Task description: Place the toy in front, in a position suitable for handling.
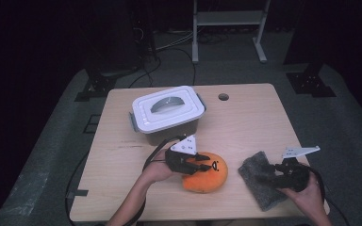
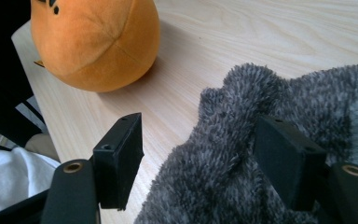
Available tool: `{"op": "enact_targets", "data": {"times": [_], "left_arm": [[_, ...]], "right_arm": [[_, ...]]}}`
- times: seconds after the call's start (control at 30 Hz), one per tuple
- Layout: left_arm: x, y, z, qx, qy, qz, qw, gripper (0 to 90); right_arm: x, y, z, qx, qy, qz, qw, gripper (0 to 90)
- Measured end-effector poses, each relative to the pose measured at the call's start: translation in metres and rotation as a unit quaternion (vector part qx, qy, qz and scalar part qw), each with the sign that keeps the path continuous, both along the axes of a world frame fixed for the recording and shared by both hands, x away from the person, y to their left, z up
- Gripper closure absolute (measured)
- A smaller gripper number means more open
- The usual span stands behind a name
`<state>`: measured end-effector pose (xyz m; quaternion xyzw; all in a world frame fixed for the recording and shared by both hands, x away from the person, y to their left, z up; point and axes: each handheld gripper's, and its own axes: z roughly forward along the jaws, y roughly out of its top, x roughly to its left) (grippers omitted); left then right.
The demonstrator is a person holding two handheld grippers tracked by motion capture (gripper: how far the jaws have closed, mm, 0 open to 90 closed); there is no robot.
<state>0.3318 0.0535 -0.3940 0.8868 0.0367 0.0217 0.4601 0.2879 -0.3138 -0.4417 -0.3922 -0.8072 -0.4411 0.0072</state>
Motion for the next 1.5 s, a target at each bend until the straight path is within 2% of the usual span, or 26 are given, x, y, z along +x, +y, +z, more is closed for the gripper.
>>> {"op": "enact_targets", "data": {"times": [0.03,0.07,0.17,0.3,0.37,0.43,0.67,0.7,0.73,0.77,0.93,1.0,1.1,1.17,1.2,1.23,1.3,1.37,1.5], "left_arm": [[0.000,0.000,0.000,0.000,0.000,0.000,1.0000,67.8],[0.000,-0.002,-0.004,-0.005,0.008,0.000,1.0000,67.7],[0.001,-0.003,-0.005,-0.011,0.010,-0.001,0.9999,66.2],[0.000,-0.004,-0.003,-0.003,0.007,-0.003,1.0000,60.3],[0.000,-0.003,0.001,-0.010,0.008,-0.005,0.9999,59.4],[-0.001,-0.001,0.006,-0.014,0.005,-0.002,0.9999,55.0],[-0.012,0.010,0.017,0.006,-0.021,-0.002,0.9998,45.0],[-0.012,0.010,0.017,0.006,-0.021,-0.002,0.9998,42.0],[-0.015,0.014,0.017,0.009,-0.029,0.009,0.9995,35.0],[-0.015,0.014,0.017,0.009,-0.029,0.009,0.9995,29.3],[-0.021,0.030,0.008,0.024,-0.032,0.023,0.9989,25.2],[-0.022,0.037,0.002,0.020,-0.034,0.030,0.9988,23.1],[-0.023,0.044,-0.006,0.014,-0.028,0.034,0.9989,22.9],[-0.022,0.046,-0.010,0.022,-0.026,0.038,0.9987,23.6],[-0.021,0.046,-0.011,0.019,-0.024,0.040,0.9987,24.2],[-0.021,0.046,-0.013,0.013,-0.016,0.041,0.9990,25.9],[-0.021,0.047,-0.013,0.011,-0.019,0.039,0.9990,34.6],[-0.021,0.048,-0.014,0.003,-0.014,0.049,0.9987,37.0],[-0.022,0.047,-0.018,0.014,-0.019,0.051,0.9984,38.3]], "right_arm": [[0.000,0.000,0.000,0.000,0.000,0.000,1.0000,33.4],[0.001,0.000,0.000,-0.004,0.002,0.001,1.0000,35.0],[0.003,0.000,-0.001,-0.008,0.004,-0.002,1.0000,37.0],[0.009,0.001,-0.002,-0.018,0.010,-0.012,0.9997,38.9],[0.012,0.003,-0.002,-0.023,0.013,-0.013,0.9996,39.7],[0.015,0.005,-0.003,-0.033,0.019,-0.013,0.9992,40.6],[0.023,0.014,-0.007,-0.072,0.034,-0.010,0.9968,43.6],[0.023,0.014,-0.007,-0.072,0.034,-0.010,0.9968,43.6],[0.025,0.015,-0.007,-0.079,0.036,-0.010,0.9962,45.0],[0.027,0.015,-0.008,-0.079,0.040,-0.010,0.9960,46.2],[0.031,0.021,-0.009,-0.096,0.052,-0.005,0.9940,51.8],[0.031,0.024,-0.011,-0.108,0.054,-0.003,0.9927,53.1],[0.030,0.027,-0.015,-0.119,0.053,-0.003,0.9915,55.4],[0.030,0.027,-0.015,-0.124,0.052,-0.003,0.9910,58.2],[0.029,0.027,-0.016,-0.127,0.051,-0.003,0.9906,58.7],[0.029,0.027,-0.016,-0.128,0.052,-0.004,0.9905,59.3],[0.029,0.028,-0.017,-0.127,0.052,-0.007,0.9906,59.6],[0.029,0.027,-0.017,-0.124,0.058,-0.012,0.9906,62.2],[0.028,0.027,-0.018,-0.130,0.053,-0.014,0.9900,67.0]]}}
